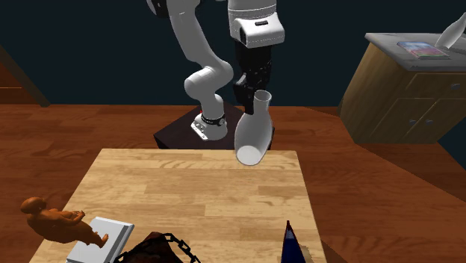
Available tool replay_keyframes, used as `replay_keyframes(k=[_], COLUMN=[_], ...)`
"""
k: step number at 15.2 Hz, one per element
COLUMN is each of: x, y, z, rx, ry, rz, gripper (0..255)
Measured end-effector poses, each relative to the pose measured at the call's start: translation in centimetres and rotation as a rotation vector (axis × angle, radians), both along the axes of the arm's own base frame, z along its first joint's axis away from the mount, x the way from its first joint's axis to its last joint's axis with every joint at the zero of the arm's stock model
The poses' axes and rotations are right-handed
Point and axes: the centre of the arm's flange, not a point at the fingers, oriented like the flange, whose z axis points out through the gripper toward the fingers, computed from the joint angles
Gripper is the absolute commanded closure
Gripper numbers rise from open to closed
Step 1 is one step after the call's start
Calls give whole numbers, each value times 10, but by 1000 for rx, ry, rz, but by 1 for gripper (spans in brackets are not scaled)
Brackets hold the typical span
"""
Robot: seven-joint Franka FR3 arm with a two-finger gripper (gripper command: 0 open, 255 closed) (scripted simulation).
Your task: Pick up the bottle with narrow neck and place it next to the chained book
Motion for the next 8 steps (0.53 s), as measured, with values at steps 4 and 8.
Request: replay_keyframes(k=[4, 8], x=[0, 0], y=[0, 0], z=[19, 41], rx=[0, 0], ry=[0, 0], rz=[0, 0], gripper=[255, 255])
